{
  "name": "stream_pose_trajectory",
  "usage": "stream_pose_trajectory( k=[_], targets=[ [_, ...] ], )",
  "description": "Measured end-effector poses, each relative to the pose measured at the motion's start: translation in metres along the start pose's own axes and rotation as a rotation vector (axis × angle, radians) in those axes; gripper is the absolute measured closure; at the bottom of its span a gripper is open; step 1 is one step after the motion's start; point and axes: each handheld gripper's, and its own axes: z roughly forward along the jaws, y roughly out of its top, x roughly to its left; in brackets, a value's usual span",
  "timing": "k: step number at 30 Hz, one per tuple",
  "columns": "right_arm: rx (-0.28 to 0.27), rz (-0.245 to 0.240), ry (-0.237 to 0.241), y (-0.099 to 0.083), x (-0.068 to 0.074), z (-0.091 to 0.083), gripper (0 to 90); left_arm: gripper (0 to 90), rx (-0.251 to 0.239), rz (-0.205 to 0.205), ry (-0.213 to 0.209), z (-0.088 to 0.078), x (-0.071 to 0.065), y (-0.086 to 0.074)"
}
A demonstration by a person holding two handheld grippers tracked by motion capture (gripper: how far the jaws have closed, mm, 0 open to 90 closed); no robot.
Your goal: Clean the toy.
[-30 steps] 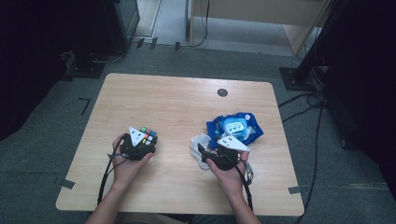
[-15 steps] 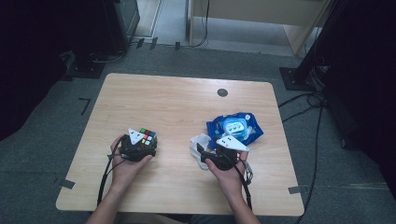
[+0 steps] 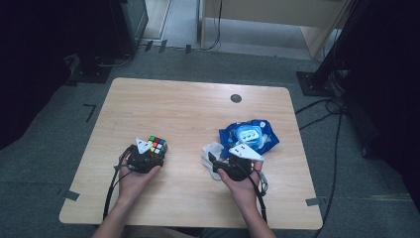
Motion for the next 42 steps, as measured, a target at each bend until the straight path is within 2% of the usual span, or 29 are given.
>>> stream_pose_trajectory(
  k=[2, 3, 4, 6, 10, 13, 15, 20, 27, 33, 42],
  targets=[
    [0.001, 0.002, 0.01, 0.001, 0.0, -0.001, 25.0, 17.6, -0.013, -0.006, -0.021, -0.005, 0.0, 0.003],
    [0.0, 0.004, 0.011, 0.002, 0.0, -0.002, 24.4, 13.5, -0.02, -0.007, -0.029, -0.009, 0.0, 0.004],
    [-0.001, 0.005, 0.017, 0.003, 0.0, -0.003, 23.7, 13.2, -0.027, -0.01, -0.036, -0.013, 0.0, 0.005],
    [-0.002, -0.008, 0.034, 0.005, -0.002, -0.006, 21.3, 11.2, -0.024, -0.006, -0.024, -0.019, 0.001, 0.007],
    [0.004, 0.004, 0.047, 0.012, -0.008, -0.015, 19.1, 11.2, 0.002, -0.007, -0.025, -0.035, 0.004, 0.008],
    [0.001, 0.025, 0.04, 0.014, -0.014, -0.025, 18.8, 11.1, -0.013, -0.002, -0.017, -0.049, 0.008, 0.006],
    [0.008, 0.017, 0.031, 0.015, -0.018, -0.03, 18.6, 11.1, -0.031, -0.001, -0.01, -0.059, 0.013, 0.002],
    [0.0, 0.021, 0.015, 0.014, -0.027, -0.045, 18.6, 11.1, -0.059, -0.026, 0.015, -0.075, 0.029, -0.013],
    [0.011, 0.026, -0.024, 0.002, -0.044, -0.06, 18.6, 11.1, -0.038, -0.036, 0.052, -0.087, 0.049, -0.036],
    [0.028, 0.058, -0.072, -0.014, -0.065, -0.074, 18.8, 11.1, -0.008, -0.043, 0.084, -0.093, 0.063, -0.051],
    [0.058, 0.09, -0.157, -0.038, -0.098, -0.102, 18.7, 11.1, 0.027, -0.047, 0.118, -0.099, 0.076, -0.068]
  ],
)
